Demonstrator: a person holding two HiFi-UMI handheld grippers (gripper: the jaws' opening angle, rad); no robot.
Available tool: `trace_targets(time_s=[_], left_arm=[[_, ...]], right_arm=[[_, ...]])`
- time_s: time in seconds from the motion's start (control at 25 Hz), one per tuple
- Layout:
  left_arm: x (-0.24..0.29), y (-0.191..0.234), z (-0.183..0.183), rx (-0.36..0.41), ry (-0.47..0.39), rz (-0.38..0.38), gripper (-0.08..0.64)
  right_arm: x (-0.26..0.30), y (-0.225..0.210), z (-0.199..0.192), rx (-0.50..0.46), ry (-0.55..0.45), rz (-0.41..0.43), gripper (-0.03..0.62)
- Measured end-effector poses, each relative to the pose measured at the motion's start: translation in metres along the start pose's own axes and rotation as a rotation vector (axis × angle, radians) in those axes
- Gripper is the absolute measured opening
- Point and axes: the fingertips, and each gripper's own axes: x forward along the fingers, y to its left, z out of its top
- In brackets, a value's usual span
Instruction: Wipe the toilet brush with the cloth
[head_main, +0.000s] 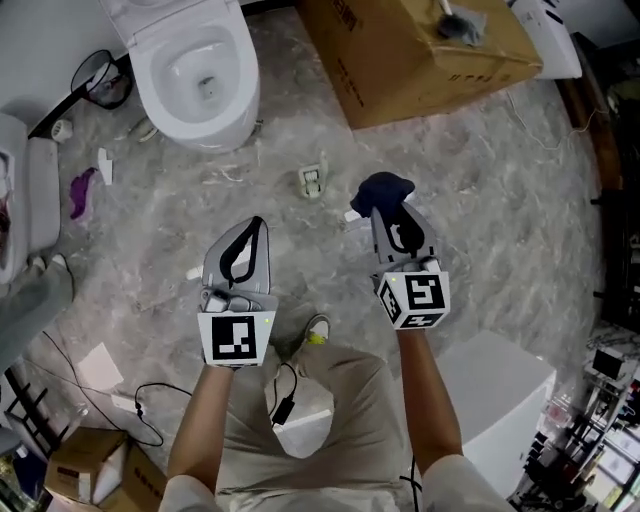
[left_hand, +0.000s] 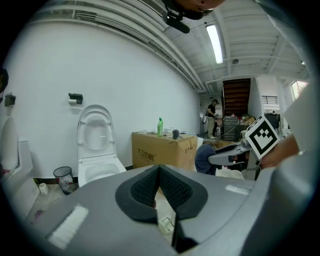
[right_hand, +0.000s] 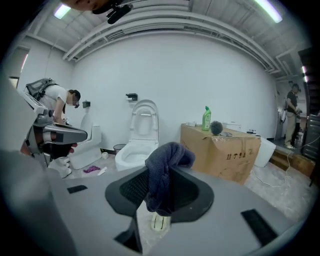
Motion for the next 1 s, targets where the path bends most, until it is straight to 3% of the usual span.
trace_targets(time_s=[0.28,0.56,0.8,1.0], left_arm=[[0.072,0.016,-0.094,0.025,-0.092,-0.016,0.002],[0.111,0.020,-0.171,0.067,-0.162,-0.037,0.002],[0.143,0.020,-0.202,0.149,-0.198,-0.087,0.002],[0.160,0.017,-0.204,0.079,-0.214,-0.118,0.002]], right_arm=[[0.084,-0.012,-0.048,-0.063,-0.129,0.010,0.109],[0.126,-0.012,-0.095,-0.169,-0.221,0.032,0.106],[0.144,-0.021,-0.123,-0.191,-0.246,0.019,0.106],[0.151,-0.024,-0.126,-0.199,-0.255,0.033,0.106]])
